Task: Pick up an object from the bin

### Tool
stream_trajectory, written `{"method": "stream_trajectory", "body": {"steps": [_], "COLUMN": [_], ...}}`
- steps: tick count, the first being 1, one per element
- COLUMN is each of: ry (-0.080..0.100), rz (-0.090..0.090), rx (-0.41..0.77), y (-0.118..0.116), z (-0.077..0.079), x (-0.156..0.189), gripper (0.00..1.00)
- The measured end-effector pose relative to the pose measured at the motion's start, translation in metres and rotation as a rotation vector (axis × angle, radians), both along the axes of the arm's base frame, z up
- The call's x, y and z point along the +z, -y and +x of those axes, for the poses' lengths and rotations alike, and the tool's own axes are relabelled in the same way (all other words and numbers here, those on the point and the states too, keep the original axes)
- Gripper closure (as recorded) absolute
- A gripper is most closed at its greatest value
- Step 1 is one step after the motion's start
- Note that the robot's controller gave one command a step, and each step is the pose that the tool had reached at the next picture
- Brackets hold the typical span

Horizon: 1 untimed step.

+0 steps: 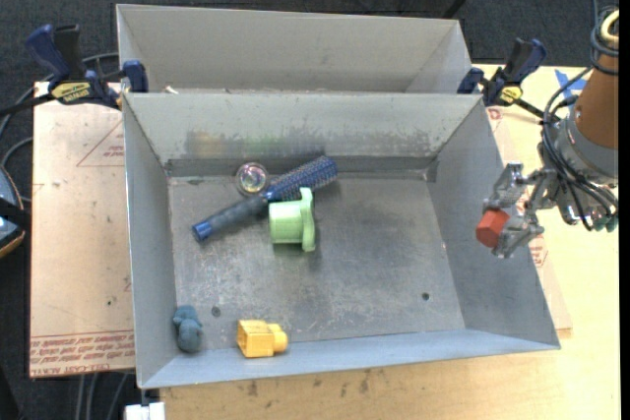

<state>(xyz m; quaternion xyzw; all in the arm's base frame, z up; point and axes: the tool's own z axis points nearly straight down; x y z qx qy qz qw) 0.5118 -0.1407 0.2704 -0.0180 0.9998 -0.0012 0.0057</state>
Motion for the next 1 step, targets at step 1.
{"method": "stream_trajectory", "body": {"steps": [1], "ry": [-0.001], "rz": [0.003], "rx": [0.051], "y": [-0.0435], "z": [0.0572], "x": [0.0230], "gripper": [1.00]}}
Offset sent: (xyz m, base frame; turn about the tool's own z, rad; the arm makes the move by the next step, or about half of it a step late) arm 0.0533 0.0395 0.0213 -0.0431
